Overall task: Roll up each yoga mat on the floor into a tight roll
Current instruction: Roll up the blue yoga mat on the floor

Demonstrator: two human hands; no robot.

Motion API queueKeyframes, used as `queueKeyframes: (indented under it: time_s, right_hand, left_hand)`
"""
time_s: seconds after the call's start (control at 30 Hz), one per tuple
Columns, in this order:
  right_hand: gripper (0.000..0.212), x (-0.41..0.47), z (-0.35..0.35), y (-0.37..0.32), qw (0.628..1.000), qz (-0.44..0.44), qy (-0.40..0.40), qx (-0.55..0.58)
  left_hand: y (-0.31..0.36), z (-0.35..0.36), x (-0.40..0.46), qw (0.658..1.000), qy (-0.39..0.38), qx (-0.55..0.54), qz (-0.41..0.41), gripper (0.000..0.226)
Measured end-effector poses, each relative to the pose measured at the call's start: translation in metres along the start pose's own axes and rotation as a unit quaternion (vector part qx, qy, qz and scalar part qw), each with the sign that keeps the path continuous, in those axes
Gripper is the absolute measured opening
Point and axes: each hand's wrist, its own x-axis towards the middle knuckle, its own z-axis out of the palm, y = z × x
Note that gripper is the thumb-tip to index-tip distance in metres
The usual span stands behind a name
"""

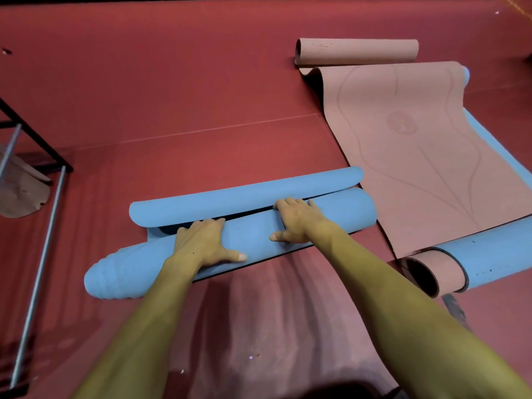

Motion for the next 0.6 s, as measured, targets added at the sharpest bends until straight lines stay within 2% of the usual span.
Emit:
queueKeyframes:
  time_s: [0.13,0.23,0.33,0.4,0.53,0.6]
  right_hand:
    - [0.073,0.0,0.003,-0.002,1.0,-0.01,-0.007,-0.008]
    - [0.084,-0.003,0.006,0.0,1.0,-0.013,-0.002,-0.015]
    - [0.118,-0.009,0.017,-0.002,0.998,-0.017,-0.006,-0.058]
    - [0.129,-0.01,0.028,-0.006,0.996,-0.013,0.028,-0.084]
    - [0.124,-0.009,0.031,-0.004,0.994,-0.014,0.069,-0.079]
    - [0.122,-0.01,0.028,-0.001,0.995,-0.034,0.054,-0.081]
  left_hand:
    - [0.009,0.022,0.0,0.998,0.034,0.056,-0.021,0.122]
    - [0.011,0.028,0.002,0.996,0.045,0.073,-0.029,0.131]
    - [0.006,0.026,0.004,0.996,0.053,0.068,-0.021,0.128]
    - [0.003,0.023,0.005,0.996,0.059,0.057,-0.015,0.124]
    - [-0.001,0.015,0.004,0.997,0.054,0.048,-0.007,0.098]
    - [-0.008,0.007,0.003,0.999,0.002,0.034,0.004,0.088]
